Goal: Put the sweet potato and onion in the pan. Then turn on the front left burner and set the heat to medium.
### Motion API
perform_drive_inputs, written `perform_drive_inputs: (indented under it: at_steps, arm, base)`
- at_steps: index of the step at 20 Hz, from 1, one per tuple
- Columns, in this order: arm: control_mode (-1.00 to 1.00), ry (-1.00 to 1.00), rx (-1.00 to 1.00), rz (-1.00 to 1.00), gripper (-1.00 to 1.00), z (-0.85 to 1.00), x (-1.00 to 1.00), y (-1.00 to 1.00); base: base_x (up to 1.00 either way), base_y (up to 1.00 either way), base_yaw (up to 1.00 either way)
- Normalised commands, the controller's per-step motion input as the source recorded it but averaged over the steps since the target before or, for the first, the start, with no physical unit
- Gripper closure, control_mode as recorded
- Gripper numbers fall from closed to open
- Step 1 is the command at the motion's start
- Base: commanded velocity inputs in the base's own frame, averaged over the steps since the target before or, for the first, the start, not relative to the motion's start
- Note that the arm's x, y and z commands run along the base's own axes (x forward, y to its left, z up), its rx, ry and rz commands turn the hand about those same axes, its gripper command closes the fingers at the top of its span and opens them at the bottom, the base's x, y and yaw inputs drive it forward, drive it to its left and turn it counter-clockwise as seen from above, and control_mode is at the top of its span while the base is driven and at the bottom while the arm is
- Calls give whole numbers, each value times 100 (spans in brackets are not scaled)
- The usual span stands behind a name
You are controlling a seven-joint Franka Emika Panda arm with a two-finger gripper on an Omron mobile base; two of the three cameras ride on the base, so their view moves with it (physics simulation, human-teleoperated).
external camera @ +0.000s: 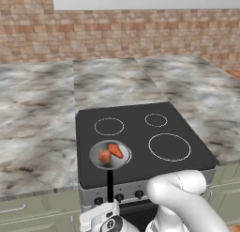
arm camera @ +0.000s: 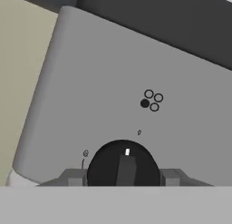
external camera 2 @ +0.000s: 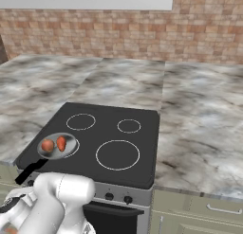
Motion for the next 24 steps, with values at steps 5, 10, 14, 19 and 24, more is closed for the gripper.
perform_drive_inputs:
  at_steps: [5,10,14,19,24]
  arm:
    - [-100,1,-22,0,100,0,0,0]
    - [-100,0,-20,0,100,0,0,0]
    - [-100,0,-20,0,100,0,0,0]
    - [-100,0,-19,0,100,0,0,0]
    - [-100,0,-19,0,100,0,0,0]
  base:
    - [0,0,0]
    - [0,0,0]
    - [0,0,0]
    - [0,0,0]
    - [0,0,0]
